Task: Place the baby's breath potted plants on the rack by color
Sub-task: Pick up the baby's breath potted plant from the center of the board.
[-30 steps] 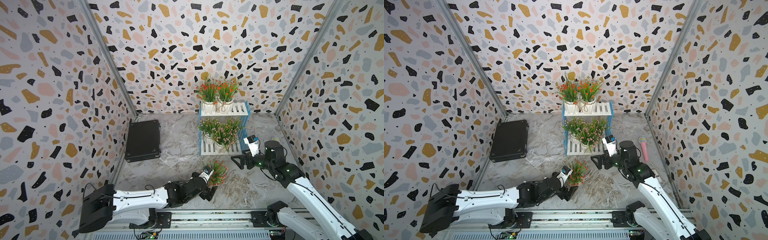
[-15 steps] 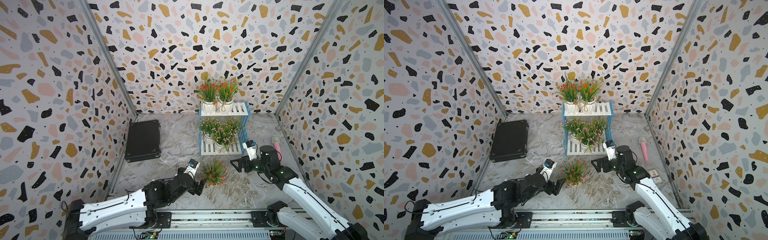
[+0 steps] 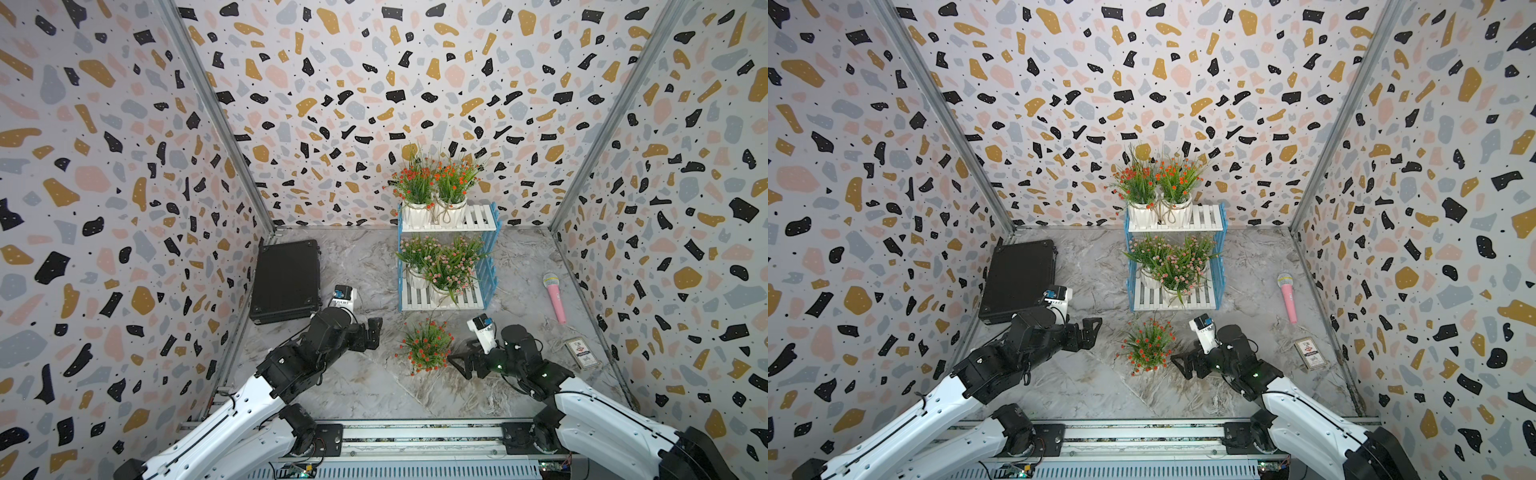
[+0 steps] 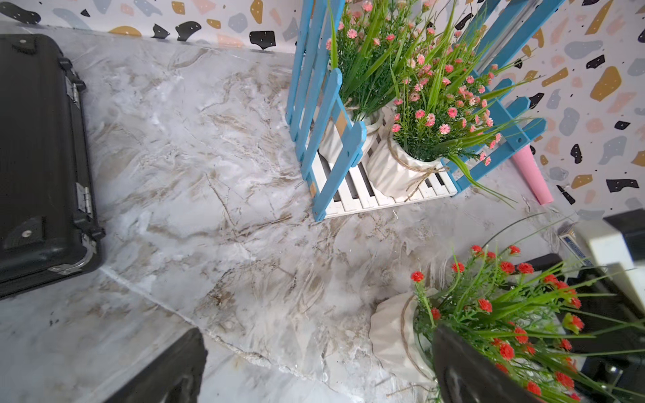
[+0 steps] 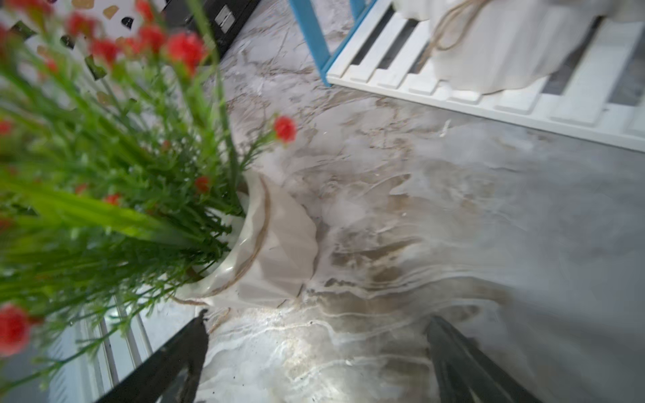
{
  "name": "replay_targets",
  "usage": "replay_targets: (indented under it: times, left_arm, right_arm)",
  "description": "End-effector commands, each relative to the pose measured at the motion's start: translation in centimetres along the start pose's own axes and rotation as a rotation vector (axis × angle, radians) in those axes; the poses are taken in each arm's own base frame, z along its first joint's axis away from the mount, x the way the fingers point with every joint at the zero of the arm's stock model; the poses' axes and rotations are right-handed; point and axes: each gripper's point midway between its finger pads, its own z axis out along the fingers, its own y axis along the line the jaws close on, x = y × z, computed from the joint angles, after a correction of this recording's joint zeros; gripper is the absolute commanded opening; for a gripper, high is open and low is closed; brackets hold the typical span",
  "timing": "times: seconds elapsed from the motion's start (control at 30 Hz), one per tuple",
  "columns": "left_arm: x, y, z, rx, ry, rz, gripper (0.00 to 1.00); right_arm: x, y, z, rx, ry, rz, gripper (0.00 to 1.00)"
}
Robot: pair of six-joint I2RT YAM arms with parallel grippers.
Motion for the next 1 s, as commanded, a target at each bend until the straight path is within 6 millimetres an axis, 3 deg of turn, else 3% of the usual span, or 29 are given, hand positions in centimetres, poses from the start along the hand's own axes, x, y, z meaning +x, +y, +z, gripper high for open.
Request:
replay_targets:
  times: [0.0,0.1,0.23,0.4,0.77,0.97]
  left_arm:
    - [-1.9,-1.2,-0.7,0.065,-0.031,-0.002,0.99]
    - [-2.6,-1.2,-0.8,0.071,-0.048,-0.004,0.99]
    - [-3.0,-1.3,-0.7,0.078,-0.061,-0.008,0.99]
    - [-3.3,-1.3,-1.0,0.085,-0.073,-0.005,0.99]
    - [-3.6,-0.7,-2.2,0.073,-0.099,0.014,0.99]
    - [-3.4,-0.2,-2.8,0.060,-0.105,0.023,0.99]
  right_arm:
    - [-1.4,1.8,1.2,-0.029,-0.104,-0.126,0.99]
    - [-0.5,3.1,2.2,-0.062,-0.122,-0.207,0.99]
    - [-1.1,5.1,3.0,-0.087,-0.148,-0.302,0.99]
    - [-1.7,5.3,4.4,-0.085,-0.200,-0.343,0.99]
    - [-5.6,6.3,7.3,-0.076,-0.334,-0.426,0.99]
    - [-5.9,6.5,9.1,-0.098,-0.337,-0.414,0.99]
